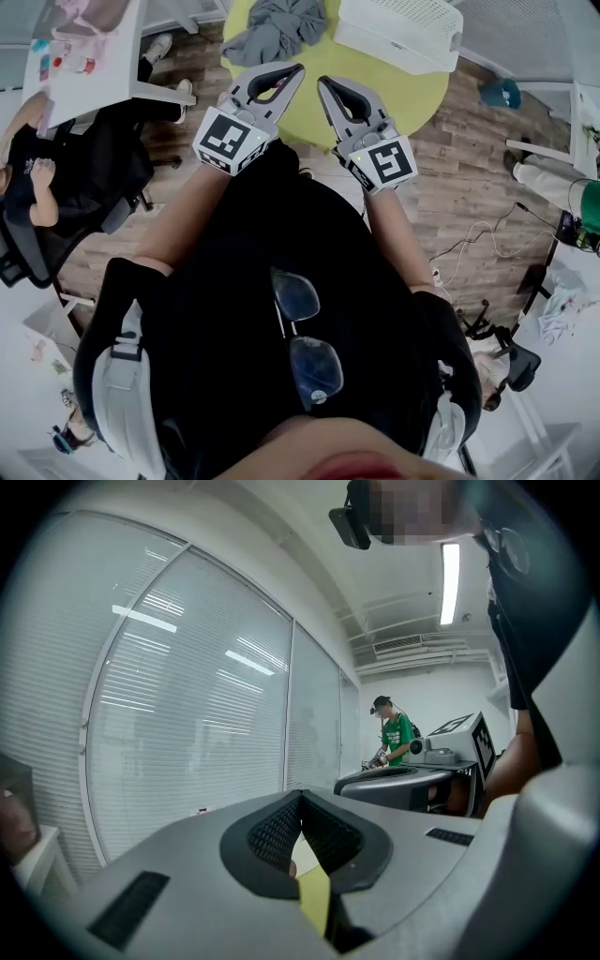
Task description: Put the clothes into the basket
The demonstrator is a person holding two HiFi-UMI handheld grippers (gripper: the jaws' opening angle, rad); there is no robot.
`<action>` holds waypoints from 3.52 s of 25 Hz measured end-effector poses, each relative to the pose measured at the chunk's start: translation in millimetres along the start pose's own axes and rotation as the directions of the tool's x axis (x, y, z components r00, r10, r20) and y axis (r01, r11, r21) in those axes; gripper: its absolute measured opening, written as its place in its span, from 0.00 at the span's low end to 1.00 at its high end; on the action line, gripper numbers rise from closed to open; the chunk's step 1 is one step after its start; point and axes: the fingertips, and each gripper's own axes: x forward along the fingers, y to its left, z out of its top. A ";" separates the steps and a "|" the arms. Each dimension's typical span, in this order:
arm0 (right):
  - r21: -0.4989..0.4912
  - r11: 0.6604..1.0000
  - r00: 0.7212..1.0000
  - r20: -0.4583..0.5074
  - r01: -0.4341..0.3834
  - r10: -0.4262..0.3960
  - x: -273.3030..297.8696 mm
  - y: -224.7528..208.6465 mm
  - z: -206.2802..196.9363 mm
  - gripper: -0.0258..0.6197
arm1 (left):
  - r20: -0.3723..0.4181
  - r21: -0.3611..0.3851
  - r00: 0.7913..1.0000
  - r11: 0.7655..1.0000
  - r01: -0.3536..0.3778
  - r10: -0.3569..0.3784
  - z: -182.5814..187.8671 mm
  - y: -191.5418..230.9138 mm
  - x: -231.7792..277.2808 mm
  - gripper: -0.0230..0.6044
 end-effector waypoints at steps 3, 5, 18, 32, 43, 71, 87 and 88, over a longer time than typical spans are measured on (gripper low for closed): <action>-0.009 1.000 0.999 -0.035 0.018 -0.018 26.4 -22.3 -8.5 0.08 | -0.012 -0.010 1.000 1.000 0.011 -0.011 -6.8 26.5 17.7 0.05; 0.001 0.999 0.999 -0.043 0.034 -0.034 41.6 -36.3 -13.1 0.08 | -0.026 -0.017 0.999 1.000 0.024 -0.024 -11.8 42.4 27.6 0.05; 0.039 0.994 0.991 -0.081 0.106 -0.103 109.0 -98.8 -52.3 0.08 | -0.168 -0.057 0.985 0.998 0.026 -0.036 -75.2 123.8 73.2 0.05; 0.066 0.995 0.987 -0.147 0.071 -0.060 148.9 -148.4 -113.2 0.08 | -0.431 -0.162 0.900 0.977 -0.142 0.059 -186.9 180.9 117.3 0.23; 0.118 0.991 0.977 -0.209 0.071 -0.045 148.8 -163.0 -148.4 0.08 | -0.711 -0.245 0.701 0.913 -0.325 0.059 -293.7 216.3 141.1 0.60; 0.159 0.975 0.956 -0.275 0.154 -0.106 99.4 -199.1 -171.5 0.08 | -0.900 -0.168 0.434 0.889 -0.426 0.038 -406.3 252.0 171.1 0.80; 0.139 0.974 0.964 -0.220 0.180 -0.147 85.4 -180.0 -147.3 0.08 | -0.869 -0.151 0.495 0.947 -0.284 0.010 -367.4 224.5 150.0 0.64; 0.138 0.974 0.966 -0.215 0.177 -0.145 85.8 -178.5 -145.1 0.08 | -0.866 -0.146 0.500 0.950 -0.277 0.012 -362.0 222.5 146.9 0.64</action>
